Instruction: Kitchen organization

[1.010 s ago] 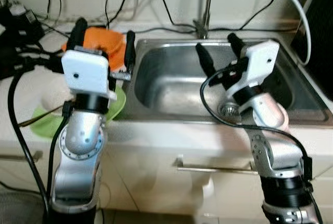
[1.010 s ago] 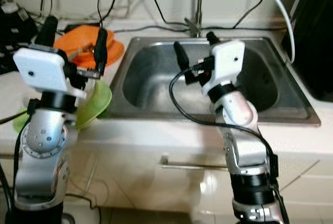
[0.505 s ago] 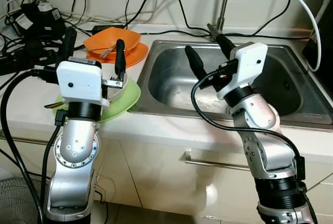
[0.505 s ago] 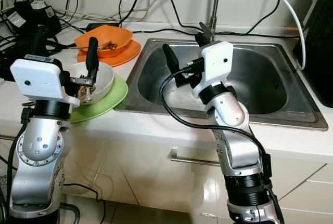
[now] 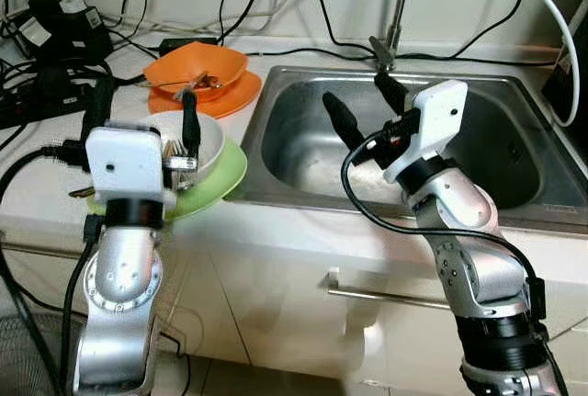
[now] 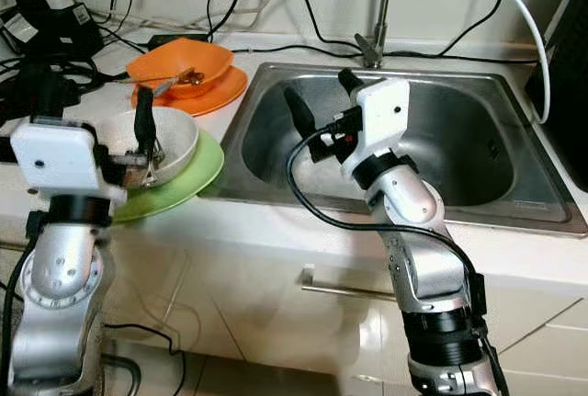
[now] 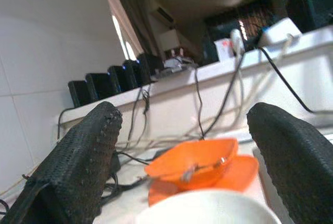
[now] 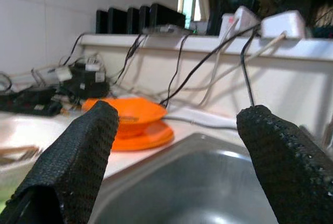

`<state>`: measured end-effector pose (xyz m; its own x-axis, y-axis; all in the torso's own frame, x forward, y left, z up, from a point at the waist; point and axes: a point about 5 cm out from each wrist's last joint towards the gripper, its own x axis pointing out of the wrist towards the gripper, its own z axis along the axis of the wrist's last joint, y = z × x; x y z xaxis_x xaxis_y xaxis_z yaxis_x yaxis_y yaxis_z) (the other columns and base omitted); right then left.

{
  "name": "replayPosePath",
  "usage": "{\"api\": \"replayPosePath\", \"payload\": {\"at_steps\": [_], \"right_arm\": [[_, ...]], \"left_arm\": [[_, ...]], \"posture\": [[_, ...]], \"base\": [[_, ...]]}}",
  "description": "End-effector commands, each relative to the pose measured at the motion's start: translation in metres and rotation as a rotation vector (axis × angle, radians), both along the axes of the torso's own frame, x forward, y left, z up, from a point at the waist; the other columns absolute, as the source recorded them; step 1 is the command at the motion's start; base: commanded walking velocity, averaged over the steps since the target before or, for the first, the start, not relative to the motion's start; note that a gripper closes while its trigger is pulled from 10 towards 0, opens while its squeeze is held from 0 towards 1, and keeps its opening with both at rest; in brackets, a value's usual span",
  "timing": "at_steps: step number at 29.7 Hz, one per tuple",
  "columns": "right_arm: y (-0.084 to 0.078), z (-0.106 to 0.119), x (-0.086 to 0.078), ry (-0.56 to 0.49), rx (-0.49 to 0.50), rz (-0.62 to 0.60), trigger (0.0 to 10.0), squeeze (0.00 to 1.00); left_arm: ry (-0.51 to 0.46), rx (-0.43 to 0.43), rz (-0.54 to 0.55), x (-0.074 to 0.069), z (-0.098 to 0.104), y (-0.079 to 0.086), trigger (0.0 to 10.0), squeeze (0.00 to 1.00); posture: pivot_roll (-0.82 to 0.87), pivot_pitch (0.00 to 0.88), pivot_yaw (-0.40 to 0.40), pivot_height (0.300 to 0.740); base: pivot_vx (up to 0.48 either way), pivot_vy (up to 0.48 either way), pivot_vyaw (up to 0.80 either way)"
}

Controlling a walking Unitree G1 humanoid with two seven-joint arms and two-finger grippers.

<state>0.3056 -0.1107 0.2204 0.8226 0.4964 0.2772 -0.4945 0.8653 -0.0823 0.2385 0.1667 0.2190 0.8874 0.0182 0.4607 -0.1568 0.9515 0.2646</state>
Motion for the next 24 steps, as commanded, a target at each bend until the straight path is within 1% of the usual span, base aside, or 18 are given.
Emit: {"api": "replayPosePath", "payload": {"at_steps": [1,5,6,7,9,10,11,12,13,15,18,21,24], "right_arm": [[0.0,0.0,-0.001,0.025,0.0,0.037,10.0,0.0],[-0.006,0.001,-0.001,0.065,-0.022,0.114,10.0,0.0],[-0.011,0.001,-0.003,0.072,-0.05,0.147,10.0,0.0],[-0.011,0.001,-0.003,0.072,-0.05,0.147,10.0,0.0],[-0.015,0.0,-0.006,0.094,-0.073,0.209,10.0,0.0],[-0.015,0.0,-0.006,0.094,-0.073,0.209,10.0,0.0],[-0.017,-0.001,-0.008,0.105,-0.086,0.25,10.0,0.0],[-0.019,-0.002,-0.012,0.129,-0.1,0.316,10.0,0.0],[-0.019,-0.002,-0.012,0.129,-0.1,0.316,10.0,0.0],[-0.018,-0.002,-0.016,0.141,-0.142,0.399,10.0,0.0],[-0.017,-0.002,-0.017,0.145,-0.157,0.423,10.0,0.0],[-0.016,-0.002,-0.019,0.157,-0.174,0.487,10.0,0.0],[-0.015,-0.002,-0.02,0.157,-0.187,0.508,10.0,0.0]], "left_arm": [[-0.014,0.034,-0.017,-0.005,0.002,-0.002,10.0,0.0],[0.006,0.048,-0.015,-0.009,-0.005,-0.001,10.0,0.0],[0.008,0.052,-0.017,-0.01,-0.007,-0.001,10.0,0.0],[0.008,0.052,-0.017,-0.01,-0.007,-0.001,10.0,0.0],[0.021,0.06,-0.025,-0.013,-0.011,-0.001,10.0,0.0],[0.021,0.06,-0.025,-0.013,-0.011,-0.001,10.0,0.0],[0.03,0.067,-0.03,-0.015,-0.014,-0.001,10.0,0.0],[0.046,0.074,-0.033,-0.018,-0.02,0.0,10.0,0.0],[0.046,0.074,-0.033,-0.018,-0.02,0.0,10.0,0.0],[0.075,0.082,-0.035,-0.022,-0.03,0.001,10.0,0.0],[0.088,0.083,-0.033,-0.023,-0.033,0.002,10.0,0.0],[0.114,0.087,-0.029,-0.025,-0.04,0.005,10.0,0.0],[0.111,0.102,-0.019,-0.026,-0.04,0.008,10.0,0.0]], "posture": [[-0.06,0.027,0.046,0.74],[-0.06,0.026,0.043,0.74],[-0.06,0.028,0.042,0.74],[-0.06,0.028,0.042,0.74],[-0.07,0.029,0.042,0.74],[-0.07,0.029,0.042,0.74],[-0.07,0.029,0.041,0.74],[-0.07,0.029,0.04,0.74],[-0.07,0.029,0.04,0.74],[-0.07,0.029,0.04,0.74],[-0.07,0.027,0.04,0.74],[-0.06,0.027,0.039,0.74],[-0.06,0.028,0.036,0.74]], "base": [[0.0,0.0,0.0],[0.0,0.0,0.0],[0.0,0.0,0.0],[0.0,0.0,0.0],[0.0,0.0,0.0],[0.0,0.0,0.0],[0.0,0.0,0.0],[0.0,0.0,0.0],[0.0,0.0,0.0],[0.0,0.0,0.0],[0.0,0.0,0.0],[0.0,0.0,0.0],[0.0,0.0,0.0]]}}
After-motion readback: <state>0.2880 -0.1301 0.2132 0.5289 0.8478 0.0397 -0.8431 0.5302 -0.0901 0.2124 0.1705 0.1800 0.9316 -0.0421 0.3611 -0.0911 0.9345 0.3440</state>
